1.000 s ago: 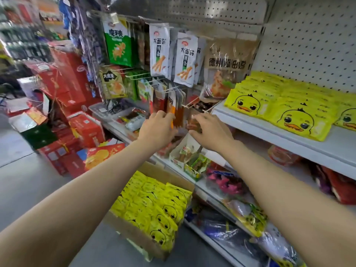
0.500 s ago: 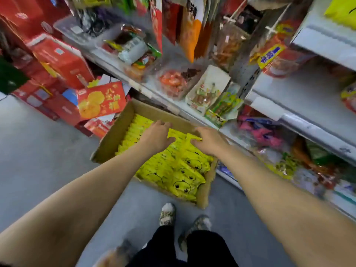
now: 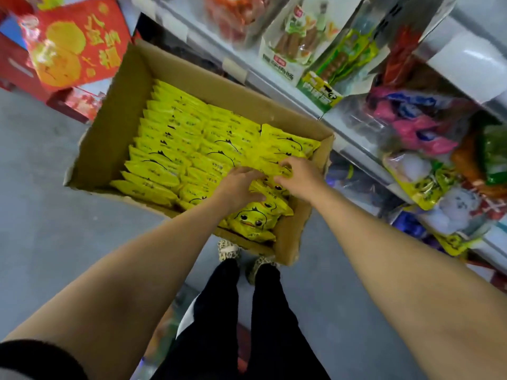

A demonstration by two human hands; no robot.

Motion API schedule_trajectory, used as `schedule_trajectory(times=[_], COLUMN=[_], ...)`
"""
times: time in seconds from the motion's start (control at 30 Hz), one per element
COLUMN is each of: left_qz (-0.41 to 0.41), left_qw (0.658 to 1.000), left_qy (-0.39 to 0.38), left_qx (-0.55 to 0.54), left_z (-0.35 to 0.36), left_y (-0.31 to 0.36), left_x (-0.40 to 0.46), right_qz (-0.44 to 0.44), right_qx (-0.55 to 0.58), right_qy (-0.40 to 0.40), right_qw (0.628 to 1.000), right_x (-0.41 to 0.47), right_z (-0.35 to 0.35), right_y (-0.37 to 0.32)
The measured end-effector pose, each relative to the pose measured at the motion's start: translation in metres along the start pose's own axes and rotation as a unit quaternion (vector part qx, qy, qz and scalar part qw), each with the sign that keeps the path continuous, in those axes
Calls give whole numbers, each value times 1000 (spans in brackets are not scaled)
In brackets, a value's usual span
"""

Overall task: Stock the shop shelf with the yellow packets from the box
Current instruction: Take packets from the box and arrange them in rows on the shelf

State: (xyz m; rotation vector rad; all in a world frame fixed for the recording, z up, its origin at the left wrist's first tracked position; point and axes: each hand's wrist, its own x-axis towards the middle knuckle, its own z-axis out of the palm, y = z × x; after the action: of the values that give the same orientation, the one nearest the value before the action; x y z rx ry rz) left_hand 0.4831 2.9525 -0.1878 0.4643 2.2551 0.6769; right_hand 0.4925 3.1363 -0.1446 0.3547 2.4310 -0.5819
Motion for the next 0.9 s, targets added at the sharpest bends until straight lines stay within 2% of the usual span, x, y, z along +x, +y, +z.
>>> schedule_trajectory(times=[0.17, 0.33, 0.47, 0.57, 0.73, 0.9], left_qz=[-31, -15, 11, -16, -73, -92], left_qw=[999, 999, 999, 997, 990, 975], left_qy=[-20, 22, 51, 57, 44, 14], left_qx=[28, 28, -6, -49, -112, -204], left_z=[16, 22, 19, 8, -24, -62], left_y=[-7, -22, -33, -32, -26, -18], left_x=[11, -1, -10, -16, -32, -55], right_qz=[2, 6, 1, 16, 23, 36], right_qx=[-5, 7, -3, 15, 116, 295], right_qy=[-17, 23, 68, 77, 38, -15], right_qw=[1000, 1000, 998, 997, 992, 955], right_x=[16, 27, 34, 39, 31, 2], right_z=[17, 29, 36, 37, 31, -10], right_y=[7, 4, 6, 7, 9, 6])
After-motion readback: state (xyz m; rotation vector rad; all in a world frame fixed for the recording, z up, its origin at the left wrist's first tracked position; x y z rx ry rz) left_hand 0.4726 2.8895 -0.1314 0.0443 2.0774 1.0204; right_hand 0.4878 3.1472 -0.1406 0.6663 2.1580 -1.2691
